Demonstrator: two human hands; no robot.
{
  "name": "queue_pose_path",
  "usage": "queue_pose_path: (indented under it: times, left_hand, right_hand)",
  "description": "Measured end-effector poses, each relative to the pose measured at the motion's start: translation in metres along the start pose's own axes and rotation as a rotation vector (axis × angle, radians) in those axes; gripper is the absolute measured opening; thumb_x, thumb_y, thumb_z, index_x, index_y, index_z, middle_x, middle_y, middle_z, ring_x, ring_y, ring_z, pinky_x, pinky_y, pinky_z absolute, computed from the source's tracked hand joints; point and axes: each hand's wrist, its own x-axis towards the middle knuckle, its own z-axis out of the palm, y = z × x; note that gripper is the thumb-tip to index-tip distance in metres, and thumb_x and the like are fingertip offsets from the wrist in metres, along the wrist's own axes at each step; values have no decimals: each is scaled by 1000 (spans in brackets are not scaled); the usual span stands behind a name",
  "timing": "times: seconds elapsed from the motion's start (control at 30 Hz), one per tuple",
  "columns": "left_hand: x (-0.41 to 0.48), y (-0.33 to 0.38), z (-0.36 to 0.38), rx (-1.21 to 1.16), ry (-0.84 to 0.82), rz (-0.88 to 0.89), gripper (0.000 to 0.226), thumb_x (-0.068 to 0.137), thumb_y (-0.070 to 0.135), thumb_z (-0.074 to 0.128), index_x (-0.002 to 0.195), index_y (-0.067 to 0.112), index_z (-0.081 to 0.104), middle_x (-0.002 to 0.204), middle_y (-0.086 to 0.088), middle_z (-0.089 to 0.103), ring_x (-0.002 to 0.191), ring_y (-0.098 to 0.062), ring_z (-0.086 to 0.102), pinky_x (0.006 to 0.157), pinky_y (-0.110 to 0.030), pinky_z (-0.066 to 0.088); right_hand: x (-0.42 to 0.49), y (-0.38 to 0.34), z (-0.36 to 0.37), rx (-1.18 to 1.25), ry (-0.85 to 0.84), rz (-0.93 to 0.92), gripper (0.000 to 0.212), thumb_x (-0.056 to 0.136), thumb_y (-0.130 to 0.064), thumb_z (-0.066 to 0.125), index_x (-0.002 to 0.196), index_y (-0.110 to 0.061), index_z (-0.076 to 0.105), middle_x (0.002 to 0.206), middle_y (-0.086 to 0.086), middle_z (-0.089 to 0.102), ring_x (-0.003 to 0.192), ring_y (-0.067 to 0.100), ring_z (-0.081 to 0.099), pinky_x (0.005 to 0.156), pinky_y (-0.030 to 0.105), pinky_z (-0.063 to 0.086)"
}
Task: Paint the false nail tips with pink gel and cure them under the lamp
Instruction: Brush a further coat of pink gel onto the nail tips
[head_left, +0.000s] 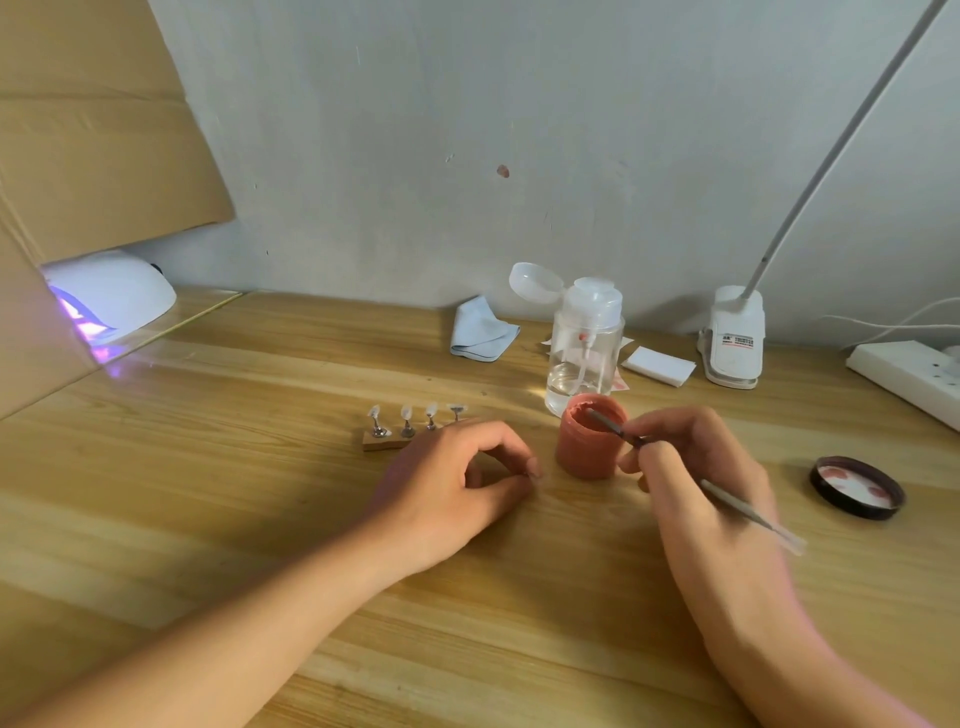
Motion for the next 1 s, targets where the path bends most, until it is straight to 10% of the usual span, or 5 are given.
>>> queue_pose_path:
  times: [0.57, 1.0]
  left_hand:
    - [2, -4, 2, -10, 6, 14, 15, 84, 25, 76, 86, 39, 72, 95, 21, 67, 53, -4, 42, 58, -20, 38]
    - [3, -1, -3, 29, 9, -14, 11, 89, 21, 71, 85, 31, 70, 50, 34, 50, 46, -1, 42, 49, -15, 30]
  right_hand:
    - [3, 8, 1, 53, 27, 84, 8, 81, -22, 59, 77, -23, 66, 73, 2, 68, 70, 18, 58, 64, 33, 45]
    - [2, 5, -2, 219, -25, 8, 15, 86, -16, 49, 91, -11, 63, 73, 4, 69, 71, 12, 63, 71, 20, 48]
